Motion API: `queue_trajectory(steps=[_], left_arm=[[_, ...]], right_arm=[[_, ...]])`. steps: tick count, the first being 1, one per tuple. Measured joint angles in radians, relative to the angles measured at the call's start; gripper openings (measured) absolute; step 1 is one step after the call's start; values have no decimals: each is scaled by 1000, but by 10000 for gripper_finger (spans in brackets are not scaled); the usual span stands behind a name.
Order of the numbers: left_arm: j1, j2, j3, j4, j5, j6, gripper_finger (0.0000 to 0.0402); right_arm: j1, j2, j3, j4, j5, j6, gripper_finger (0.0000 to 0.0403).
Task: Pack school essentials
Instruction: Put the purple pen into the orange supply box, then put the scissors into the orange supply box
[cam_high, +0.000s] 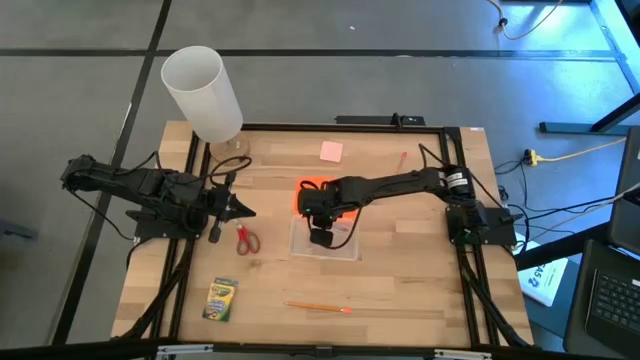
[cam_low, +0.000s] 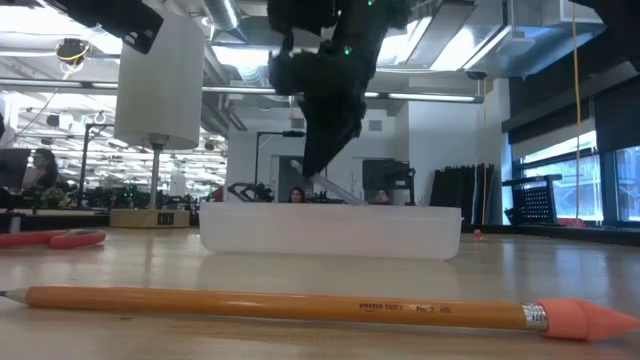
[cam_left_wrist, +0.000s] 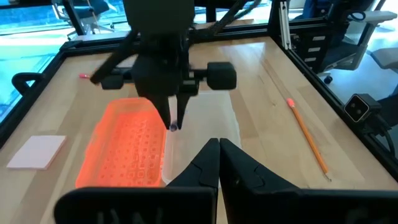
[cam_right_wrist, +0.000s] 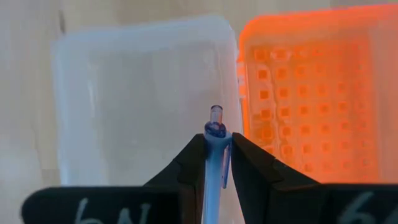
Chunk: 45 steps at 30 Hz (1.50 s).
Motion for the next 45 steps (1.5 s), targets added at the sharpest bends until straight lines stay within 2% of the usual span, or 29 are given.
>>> queue_trajectory(steps=[8, 21, 35, 41, 45], left_arm=[[0, 0, 0, 0, 0, 0, 0], [0, 0, 0, 0, 0, -1, 0], [0, 0, 0, 0, 0, -1, 0], [0, 0, 0, 4, -34, -1, 0], [0, 0, 5, -2, -64, -2, 0]], right_arm=[[-1, 55, 0, -8, 0, -70, 68], [-2, 67, 0, -7, 0, -68, 69], [-23, 67, 0, -6, 0, -65, 131], [-23, 61, 2, -7, -1, -65, 131], [-23, 60, 62, -68, 0, -63, 126]])
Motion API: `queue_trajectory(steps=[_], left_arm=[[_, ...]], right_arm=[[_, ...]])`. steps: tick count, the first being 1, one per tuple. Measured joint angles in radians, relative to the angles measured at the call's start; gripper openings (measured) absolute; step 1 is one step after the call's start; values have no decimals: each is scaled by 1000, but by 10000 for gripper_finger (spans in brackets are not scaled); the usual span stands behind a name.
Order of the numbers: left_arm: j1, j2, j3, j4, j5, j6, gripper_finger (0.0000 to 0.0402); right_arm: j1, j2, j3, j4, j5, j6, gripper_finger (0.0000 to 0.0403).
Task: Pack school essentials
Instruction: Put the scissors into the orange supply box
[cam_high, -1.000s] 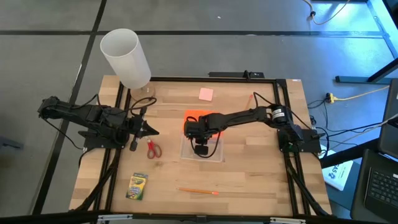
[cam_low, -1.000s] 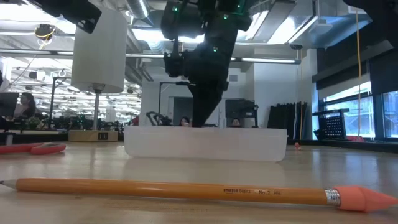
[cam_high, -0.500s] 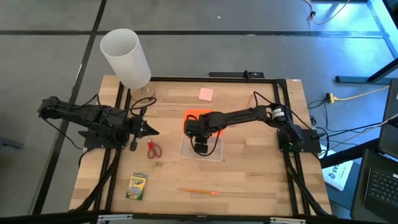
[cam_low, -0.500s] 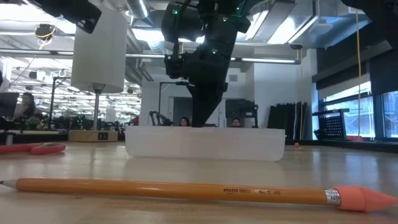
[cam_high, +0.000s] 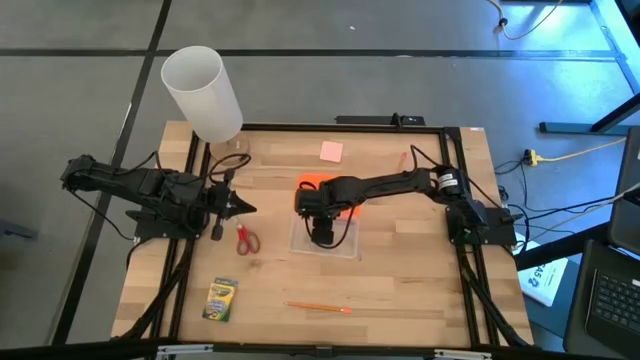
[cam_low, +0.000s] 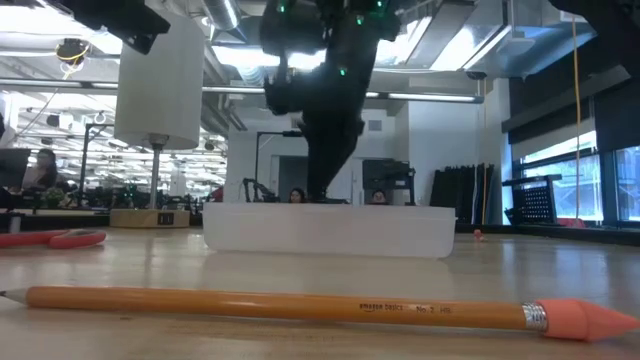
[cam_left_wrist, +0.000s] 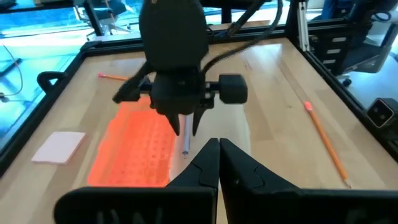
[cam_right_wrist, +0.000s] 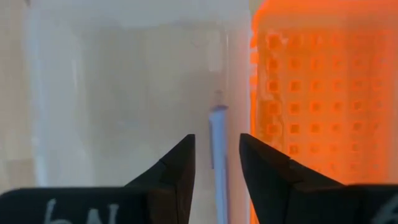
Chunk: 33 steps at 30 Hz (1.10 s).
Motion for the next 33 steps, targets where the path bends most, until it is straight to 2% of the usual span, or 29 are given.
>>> queue_trajectory(steps=[3, 5, 10, 17, 21, 26, 29, 33], left_arm=[[0, 2, 44, -13, -13, 1, 0], [0, 18, 91, -42, -69, -5, 0], [0, 108, 237, -233, -94, -54, 0], [-8, 269, 418, -537, -69, -306, 0], [-32, 313, 431, -609, 39, -430, 0], [-69, 321, 398, -607, 142, -559, 0], [-89, 321, 381, -606, 162, -640, 0], [-123, 322, 370, -603, 171, -650, 0]], right_arm=[[0, 0, 62, -54, 0, 25, 123], [0, -1, 114, -94, 5, 21, 123], [1, -2, 242, -206, 89, 16, 123], [41, -8, 436, -416, 240, 24, 123], [70, -51, 451, -461, 241, 50, 123], [103, -136, 421, -477, 246, 105, 123], [131, -181, 402, -457, 245, 138, 123], [178, -202, 401, -450, 270, 145, 123]])
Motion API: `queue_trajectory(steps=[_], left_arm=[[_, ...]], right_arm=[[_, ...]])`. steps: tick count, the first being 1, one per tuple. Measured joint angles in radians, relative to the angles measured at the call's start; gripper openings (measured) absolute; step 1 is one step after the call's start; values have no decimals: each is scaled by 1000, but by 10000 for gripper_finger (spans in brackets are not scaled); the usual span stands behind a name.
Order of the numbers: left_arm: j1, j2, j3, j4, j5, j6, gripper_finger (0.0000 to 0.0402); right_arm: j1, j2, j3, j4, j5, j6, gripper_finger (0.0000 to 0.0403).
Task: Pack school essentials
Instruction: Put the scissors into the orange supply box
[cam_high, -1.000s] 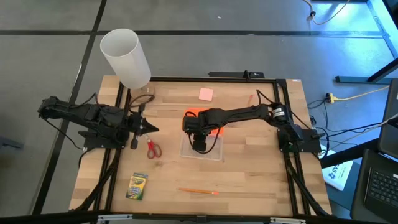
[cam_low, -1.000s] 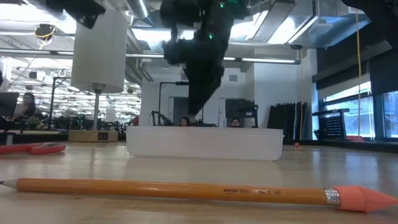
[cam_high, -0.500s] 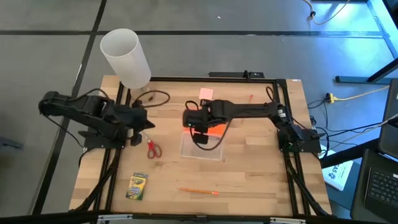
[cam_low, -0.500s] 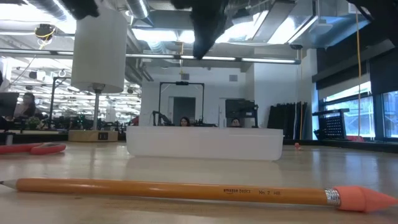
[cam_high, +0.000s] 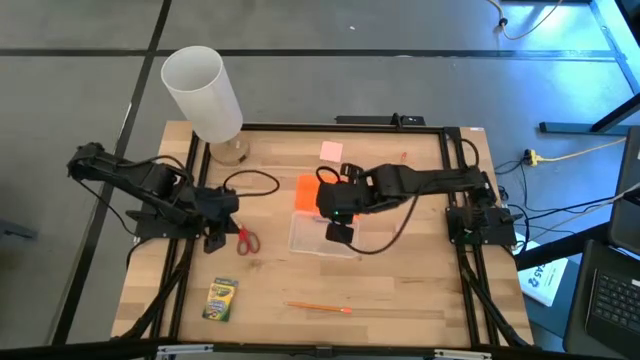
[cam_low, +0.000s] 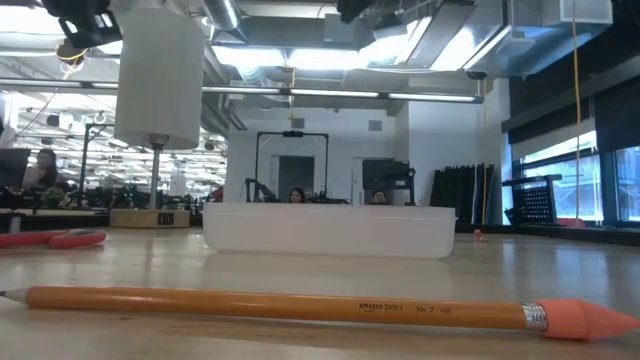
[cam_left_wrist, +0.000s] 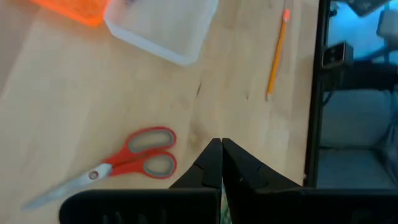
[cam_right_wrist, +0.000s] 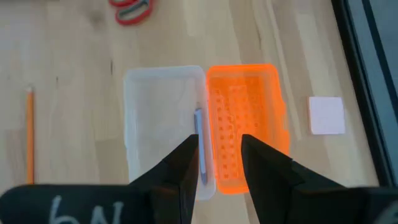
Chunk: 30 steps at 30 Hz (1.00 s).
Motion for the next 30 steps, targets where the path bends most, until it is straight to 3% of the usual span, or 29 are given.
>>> queue_trajectory(steps=[21, 30], left_arm=[[-75, 60, -1, 7, 22, -171, 0], [-67, 111, -1, 20, -11, -68, 0]], right_arm=[[88, -1, -2, 34, -28, 4, 123], [88, -1, -2, 50, -27, 6, 123]])
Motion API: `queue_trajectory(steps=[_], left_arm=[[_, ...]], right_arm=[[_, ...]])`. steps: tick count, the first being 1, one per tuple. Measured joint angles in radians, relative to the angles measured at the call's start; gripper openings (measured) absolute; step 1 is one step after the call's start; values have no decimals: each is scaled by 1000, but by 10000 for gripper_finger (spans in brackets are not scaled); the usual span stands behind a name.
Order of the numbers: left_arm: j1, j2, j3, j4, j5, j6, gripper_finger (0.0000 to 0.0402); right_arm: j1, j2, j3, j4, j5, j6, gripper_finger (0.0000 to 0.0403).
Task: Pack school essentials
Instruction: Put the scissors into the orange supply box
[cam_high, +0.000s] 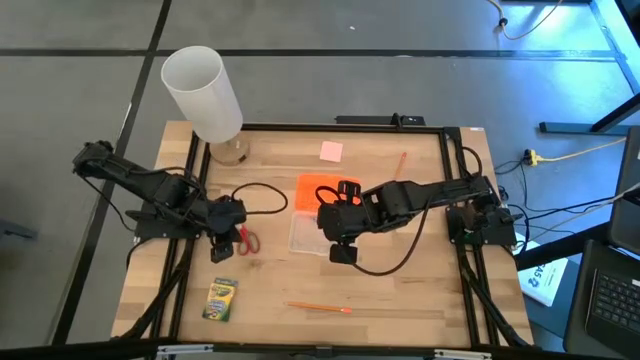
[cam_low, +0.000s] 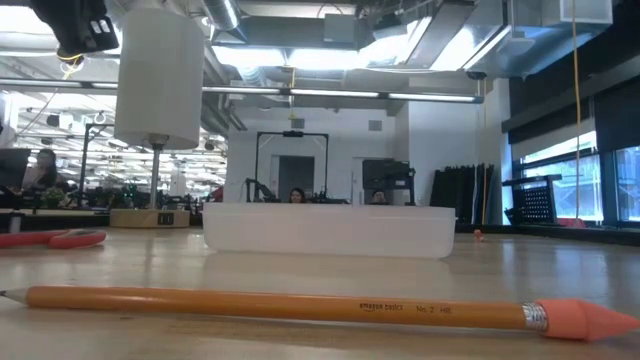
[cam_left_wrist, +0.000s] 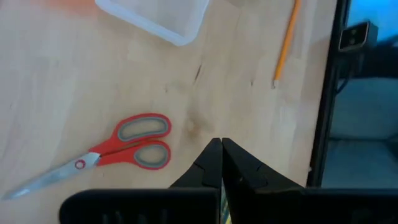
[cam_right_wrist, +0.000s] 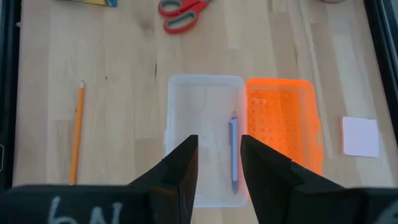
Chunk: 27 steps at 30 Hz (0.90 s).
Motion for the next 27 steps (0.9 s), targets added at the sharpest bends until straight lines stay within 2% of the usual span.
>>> queue_trajectory(steps=[4, 9, 13, 21, 27], left_arm=[[-1, 17, 0, 4, 3, 76, 0], [-34, 29, 0, 2, 11, 314, 0], [-65, 34, 0, 2, 10, 447, 0], [-67, 33, 0, 3, -27, 363, 2], [-70, 33, 0, 2, -20, 343, 42]], right_arm=[[0, 0, 0, 0, 0, 0, 123], [0, 0, 0, 0, 1, 1, 123], [0, 0, 0, 0, 1, 14, 123], [1, 0, 0, -3, 1, 29, 123], [1, 0, 0, -1, 3, 30, 123]])
